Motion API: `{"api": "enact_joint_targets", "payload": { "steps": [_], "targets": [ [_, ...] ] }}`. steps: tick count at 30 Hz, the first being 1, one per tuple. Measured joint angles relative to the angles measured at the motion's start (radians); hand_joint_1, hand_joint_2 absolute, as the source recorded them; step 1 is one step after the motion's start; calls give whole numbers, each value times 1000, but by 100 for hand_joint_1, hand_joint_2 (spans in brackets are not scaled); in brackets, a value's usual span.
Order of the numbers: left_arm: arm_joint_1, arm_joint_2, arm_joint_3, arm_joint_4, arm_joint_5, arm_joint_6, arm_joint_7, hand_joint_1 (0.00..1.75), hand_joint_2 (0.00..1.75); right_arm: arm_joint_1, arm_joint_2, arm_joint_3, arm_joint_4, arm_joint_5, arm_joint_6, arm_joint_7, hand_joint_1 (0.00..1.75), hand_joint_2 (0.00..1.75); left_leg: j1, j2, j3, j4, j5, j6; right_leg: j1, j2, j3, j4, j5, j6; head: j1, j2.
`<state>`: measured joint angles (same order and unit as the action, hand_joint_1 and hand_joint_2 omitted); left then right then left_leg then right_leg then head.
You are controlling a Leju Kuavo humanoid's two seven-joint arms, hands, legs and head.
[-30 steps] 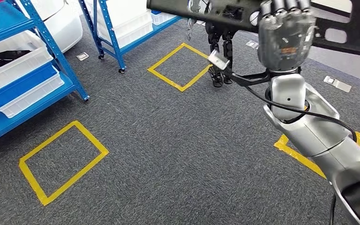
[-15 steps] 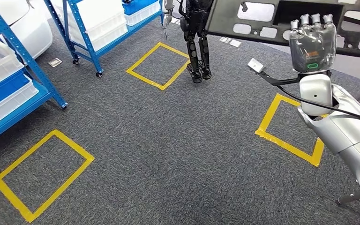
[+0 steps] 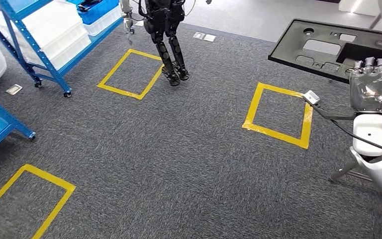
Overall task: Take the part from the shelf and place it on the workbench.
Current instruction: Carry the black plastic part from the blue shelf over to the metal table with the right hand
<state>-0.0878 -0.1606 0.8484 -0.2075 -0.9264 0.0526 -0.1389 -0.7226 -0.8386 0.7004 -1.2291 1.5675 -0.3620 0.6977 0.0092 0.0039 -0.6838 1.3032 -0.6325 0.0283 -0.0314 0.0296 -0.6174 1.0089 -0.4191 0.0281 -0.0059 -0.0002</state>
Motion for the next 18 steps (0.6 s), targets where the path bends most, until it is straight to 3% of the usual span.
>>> {"api": "enact_joint_targets", "payload": {
  "steps": [1, 2, 4, 6, 7, 9, 11, 13, 14, 16, 17, 18],
  "targets": [
    [0, 0, 0, 0, 0, 0, 0, 0, 0, 12, -7, -3, -8, 0, 1, 0, 175, 175, -1, -4, -6, 9, 8, 6, 4, 16, -1, 0, 2, -3, 0, 0],
    [0, 0, 0, 0, 0, 0, -1, 0, 0, 20, -14, -6, -14, 0, 2, 0, 175, 175, -4, -9, 7, -24, 34, 15, 7, 30, -2, 0, 4, -5, 0, 0],
    [-1, 2, 0, 0, -4, -1, -4, 0, 0, 32, -25, -15, -26, 0, 2, 0, 175, 175, -14, -53, 73, -160, 104, 42, 10, 58, -3, 0, 8, -8, 1, 0],
    [-4, 6, 0, -1, -15, -4, -8, 0, 0, 54, -36, -32, -41, 0, 2, 1, 175, 175, -24, -94, 124, -261, 139, 63, 11, 83, -7, -1, 14, -4, 0, 0],
    [-6, 7, -1, -2, -23, -5, -10, 0, 0, 78, -45, -47, -53, 0, 1, 1, 175, 175, -28, -99, 132, -278, 141, 67, 10, 94, -10, -3, 17, 1, 1, 0],
    [-10, 8, -3, -2, -42, 4, -8, 0, 0, 146, -72, -91, -83, 1, -2, 1, 175, 175, -28, -77, 137, -293, 150, 71, 11, 104, -16, -6, 24, 11, 0, 0],
    [-10, 6, -7, -2, -61, 24, -5, 0, 0, 220, -102, -158, -117, 0, -2, 1, 175, 175, -24, -55, 145, -320, 170, 73, 14, 59, -37, 23, 8, 11, 4, 0],
    [-9, 5, -13, -2, -73, 34, -2, 0, 0, 287, -122, -229, -154, 0, 1, 2, 175, 175, -24, -27, 146, -334, 181, 74, 11, 1, -87, 125, -47, 6, 10, 0],
    [-9, 5, -15, -2, -77, 35, -1, 0, 0, 318, -127, -259, -170, 0, 2, 2, 175, 175, -24, -11, 143, -334, 182, 75, 7, -9, -116, 191, -76, 8, 13, 0],
    [-10, 5, -19, -2, -81, 37, 1, 0, 0, 374, -134, -311, -192, 1, -5, 0, 175, 175, -23, 21, 139, -333, 180, 71, -5, -17, -139, 259, -99, 25, 14, 0],
    [-11, 4, -20, -2, -81, 38, 2, 0, 0, 392, -136, -330, -196, 1, -11, -3, 175, 175, -22, 37, 138, -331, 178, 66, -13, -23, -120, 235, -89, 40, 15, 0],
    [-12, 3, -20, -2, -81, 39, 1, 0, 0, 402, -135, -344, -196, 1, -21, -7, 175, 175, -21, 53, 136, -326, 174, 59, -21, -38, -81, 175, -70, 57, 15, 0]
  ]
}}
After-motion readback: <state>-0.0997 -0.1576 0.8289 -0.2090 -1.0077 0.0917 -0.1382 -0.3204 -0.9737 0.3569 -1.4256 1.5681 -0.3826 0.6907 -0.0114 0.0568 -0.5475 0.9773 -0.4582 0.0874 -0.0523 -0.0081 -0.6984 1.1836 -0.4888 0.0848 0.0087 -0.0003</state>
